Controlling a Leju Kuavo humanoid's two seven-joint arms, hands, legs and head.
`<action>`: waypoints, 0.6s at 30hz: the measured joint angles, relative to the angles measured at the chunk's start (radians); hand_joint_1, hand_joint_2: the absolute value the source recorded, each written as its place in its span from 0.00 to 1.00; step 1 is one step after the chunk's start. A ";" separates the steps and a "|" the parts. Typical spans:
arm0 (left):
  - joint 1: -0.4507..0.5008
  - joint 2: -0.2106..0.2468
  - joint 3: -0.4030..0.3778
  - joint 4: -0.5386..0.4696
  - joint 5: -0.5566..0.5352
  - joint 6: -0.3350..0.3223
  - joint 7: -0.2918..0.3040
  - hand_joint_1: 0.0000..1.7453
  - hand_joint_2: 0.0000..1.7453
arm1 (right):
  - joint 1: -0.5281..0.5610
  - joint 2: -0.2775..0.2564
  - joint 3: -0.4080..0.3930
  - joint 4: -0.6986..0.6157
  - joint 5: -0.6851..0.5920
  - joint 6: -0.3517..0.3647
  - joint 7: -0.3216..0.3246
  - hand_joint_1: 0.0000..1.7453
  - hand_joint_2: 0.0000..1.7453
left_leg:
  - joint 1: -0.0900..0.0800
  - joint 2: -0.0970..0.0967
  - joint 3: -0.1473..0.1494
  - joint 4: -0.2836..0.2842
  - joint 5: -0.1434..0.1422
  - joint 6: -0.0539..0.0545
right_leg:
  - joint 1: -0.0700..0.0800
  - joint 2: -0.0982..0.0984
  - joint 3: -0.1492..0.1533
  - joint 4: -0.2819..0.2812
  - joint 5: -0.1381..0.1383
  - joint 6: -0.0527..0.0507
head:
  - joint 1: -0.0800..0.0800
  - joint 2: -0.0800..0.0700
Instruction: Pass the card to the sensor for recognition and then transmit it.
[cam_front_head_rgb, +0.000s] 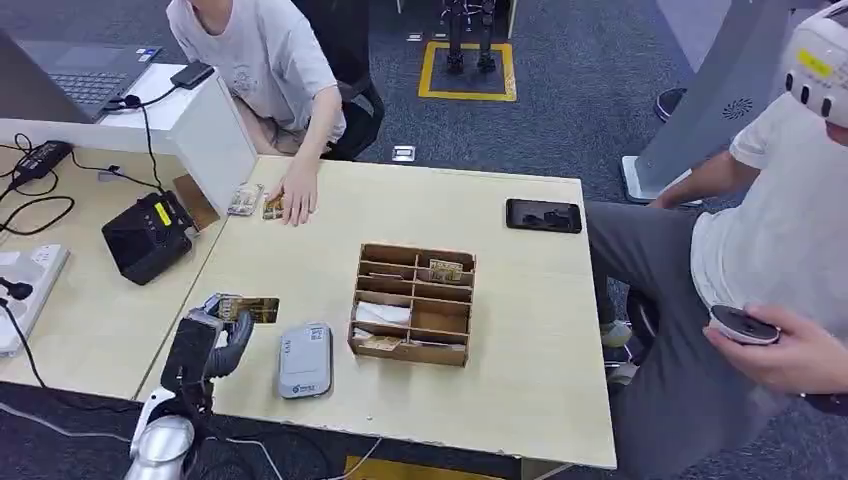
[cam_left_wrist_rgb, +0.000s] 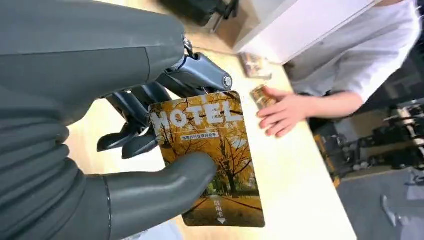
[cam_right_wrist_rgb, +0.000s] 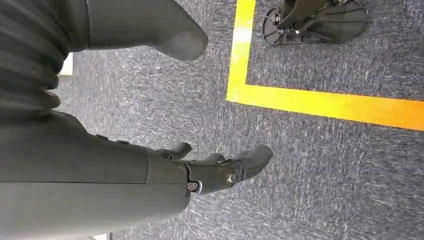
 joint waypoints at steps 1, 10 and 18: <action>0.007 0.004 -0.001 -0.002 -0.002 0.000 0.011 1.00 1.00 | 0.000 0.000 -0.003 0.000 0.002 -0.002 0.000 0.00 1.00 | 0.000 0.000 0.000 0.000 0.000 0.000 | 0.000 0.000 0.000 0.000 0.000 0.000 | 0.000 0.000; 0.022 0.021 -0.022 0.008 -0.150 0.056 0.032 1.00 1.00 | 0.001 0.002 -0.026 0.000 0.018 -0.015 -0.006 0.00 1.00 | 0.000 0.000 0.000 0.000 0.000 0.000 | 0.000 0.000 0.000 0.000 0.000 0.000 | 0.000 0.000; 0.028 -0.001 -0.079 0.055 -0.251 0.115 0.031 1.00 1.00 | 0.001 0.005 -0.038 0.000 0.033 -0.016 -0.007 0.00 1.00 | 0.000 0.000 0.000 0.000 0.000 0.000 | 0.000 0.000 0.000 0.000 0.000 0.000 | 0.000 0.000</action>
